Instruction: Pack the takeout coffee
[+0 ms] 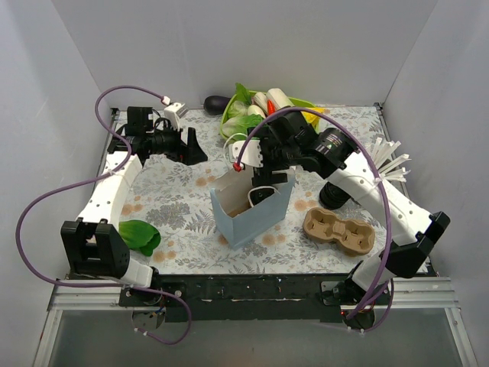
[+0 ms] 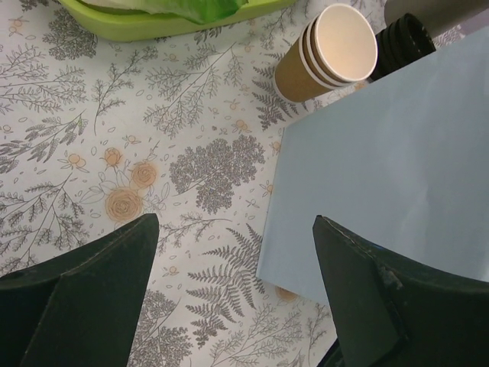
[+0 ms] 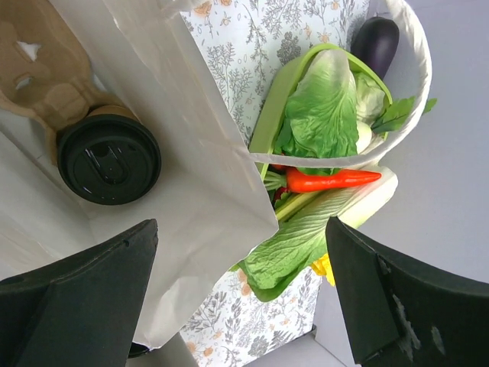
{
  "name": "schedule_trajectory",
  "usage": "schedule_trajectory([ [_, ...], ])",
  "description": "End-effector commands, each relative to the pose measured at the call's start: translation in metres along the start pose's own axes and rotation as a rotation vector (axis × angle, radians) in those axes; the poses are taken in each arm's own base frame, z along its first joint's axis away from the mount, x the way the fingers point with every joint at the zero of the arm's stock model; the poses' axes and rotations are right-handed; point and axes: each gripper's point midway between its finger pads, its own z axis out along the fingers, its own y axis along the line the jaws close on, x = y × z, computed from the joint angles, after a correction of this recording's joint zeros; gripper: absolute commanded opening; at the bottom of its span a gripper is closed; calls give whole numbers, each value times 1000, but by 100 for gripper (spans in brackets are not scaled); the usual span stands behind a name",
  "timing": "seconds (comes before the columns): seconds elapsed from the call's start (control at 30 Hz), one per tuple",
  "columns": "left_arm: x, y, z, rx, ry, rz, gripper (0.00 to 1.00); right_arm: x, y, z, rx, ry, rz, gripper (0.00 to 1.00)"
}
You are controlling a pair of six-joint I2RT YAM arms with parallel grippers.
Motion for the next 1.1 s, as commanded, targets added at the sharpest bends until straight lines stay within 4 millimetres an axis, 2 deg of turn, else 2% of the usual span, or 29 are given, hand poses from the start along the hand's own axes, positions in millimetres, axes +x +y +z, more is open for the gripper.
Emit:
schedule_trajectory([
  [0.0,-32,-4,-9,51,-79,7,83,-7,-24,-27,120,-32,45,97],
  [0.07,-36,-4,-9,51,-85,7,82,-6,-28,-31,144,-35,97,98],
  [0.27,-51,-2,-10,31,-126,-14,82,6,-72,-60,295,-81,301,98],
  [0.33,-56,1,-11,8,-140,-31,82,18,-89,-76,363,-89,397,98],
  [0.37,-59,3,-10,0,-148,-27,83,25,-95,-81,386,-87,433,98],
  [0.4,-59,5,-11,-11,-151,-29,82,43,-103,-90,425,-66,489,97],
  [0.47,-62,6,-11,-20,-158,-28,83,62,-109,-105,476,-58,580,96],
  [0.5,-62,6,-11,-19,-159,-27,83,90,-114,-116,526,-16,642,96],
  [0.53,-62,6,-10,-18,-158,-29,83,101,-113,-128,562,-12,702,98],
  [0.57,-63,6,-11,-17,-161,-29,83,115,-105,-124,542,-3,745,98],
  [0.6,-62,5,-10,-12,-159,-35,83,143,-103,-136,584,41,811,98],
  [0.67,-63,3,-10,-3,-166,-44,83,168,-90,-144,602,76,916,98],
  [0.7,-63,3,-10,-1,-166,-48,83,188,-86,-155,632,102,975,98],
  [0.8,-63,1,-11,1,-171,-55,82,218,-69,-169,655,161,1099,98],
  [0.9,-63,0,-13,1,-176,-51,83,234,-52,-174,650,196,1184,91],
  [1.0,-63,-1,-13,5,-175,-54,83,237,-37,-175,638,215,1212,77],
  [1.03,-63,-1,-13,5,-178,-53,83,239,-29,-172,623,228,1222,69],
  [1.07,-63,-2,-13,6,-181,-51,83,242,-24,-171,618,249,1230,66],
])
